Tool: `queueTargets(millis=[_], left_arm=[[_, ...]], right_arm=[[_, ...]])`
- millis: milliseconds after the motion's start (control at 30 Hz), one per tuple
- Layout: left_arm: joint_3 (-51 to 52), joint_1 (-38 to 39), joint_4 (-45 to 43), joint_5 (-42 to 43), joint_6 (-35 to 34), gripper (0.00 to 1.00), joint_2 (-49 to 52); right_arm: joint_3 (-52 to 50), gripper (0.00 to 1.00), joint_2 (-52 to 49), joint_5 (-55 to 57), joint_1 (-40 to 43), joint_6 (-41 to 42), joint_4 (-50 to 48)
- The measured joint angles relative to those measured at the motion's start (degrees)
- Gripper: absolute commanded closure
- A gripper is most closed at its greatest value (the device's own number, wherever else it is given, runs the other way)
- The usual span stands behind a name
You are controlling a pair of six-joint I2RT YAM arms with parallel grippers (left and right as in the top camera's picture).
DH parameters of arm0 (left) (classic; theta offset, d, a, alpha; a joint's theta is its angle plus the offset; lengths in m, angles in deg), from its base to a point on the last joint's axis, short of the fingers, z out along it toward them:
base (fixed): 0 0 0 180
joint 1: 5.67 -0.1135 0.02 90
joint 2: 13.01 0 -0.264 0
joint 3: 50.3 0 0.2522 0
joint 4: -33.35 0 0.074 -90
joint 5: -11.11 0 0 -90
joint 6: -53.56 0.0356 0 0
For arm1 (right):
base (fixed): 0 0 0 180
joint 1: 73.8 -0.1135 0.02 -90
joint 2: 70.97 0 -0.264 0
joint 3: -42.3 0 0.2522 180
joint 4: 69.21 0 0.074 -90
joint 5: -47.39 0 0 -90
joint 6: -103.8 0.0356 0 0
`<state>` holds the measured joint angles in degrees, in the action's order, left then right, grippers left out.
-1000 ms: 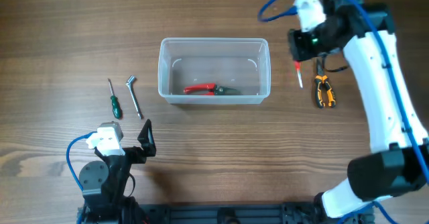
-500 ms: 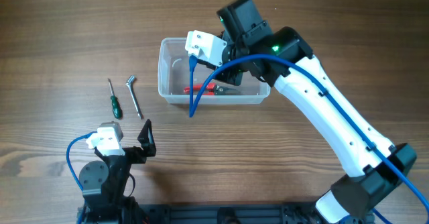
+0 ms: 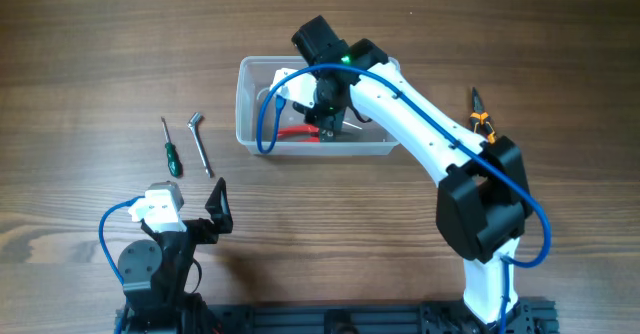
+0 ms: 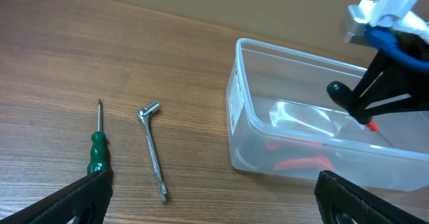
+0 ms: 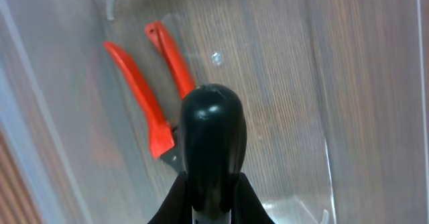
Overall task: Pack container
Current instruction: 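Carry the red screwdriver into the container and open the right gripper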
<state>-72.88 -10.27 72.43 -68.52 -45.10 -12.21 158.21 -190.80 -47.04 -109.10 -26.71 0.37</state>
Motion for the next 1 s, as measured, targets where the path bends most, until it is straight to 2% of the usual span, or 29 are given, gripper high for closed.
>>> queueTargets(millis=[67,100,467,533,633,767,867,1000], left_arm=[[0.0,0.0,0.0,0.0,0.0,0.00,0.0],[0.0,0.0,0.0,0.0,0.0,0.00,0.0],[0.0,0.0,0.0,0.0,0.0,0.00,0.0],[0.0,0.0,0.0,0.0,0.0,0.00,0.0],[0.0,0.0,0.0,0.0,0.0,0.00,0.0],[0.0,0.0,0.0,0.0,0.0,0.00,0.0],[0.0,0.0,0.0,0.0,0.0,0.00,0.0],[0.0,0.0,0.0,0.0,0.0,0.00,0.0]], right_arm=[[0.0,0.73,-0.4,0.0,0.0,1.3,-1.1],[0.0,0.71,-0.5,0.0,0.0,2.1,-1.5],[0.0,0.72,-1.0,0.0,0.0,3.4,-2.1],[0.0,0.81,-1.1,0.0,0.0,3.5,-1.1],[0.0,0.85,-1.1,0.0,0.0,5.8,1.0],[0.2,0.74,-1.0,0.5,0.1,14.5,3.6],[1.9,0.70,0.8,2.7,1.0,26.0,7.7],[3.1,0.66,11.1,3.9,8.2,38.5,16.3]])
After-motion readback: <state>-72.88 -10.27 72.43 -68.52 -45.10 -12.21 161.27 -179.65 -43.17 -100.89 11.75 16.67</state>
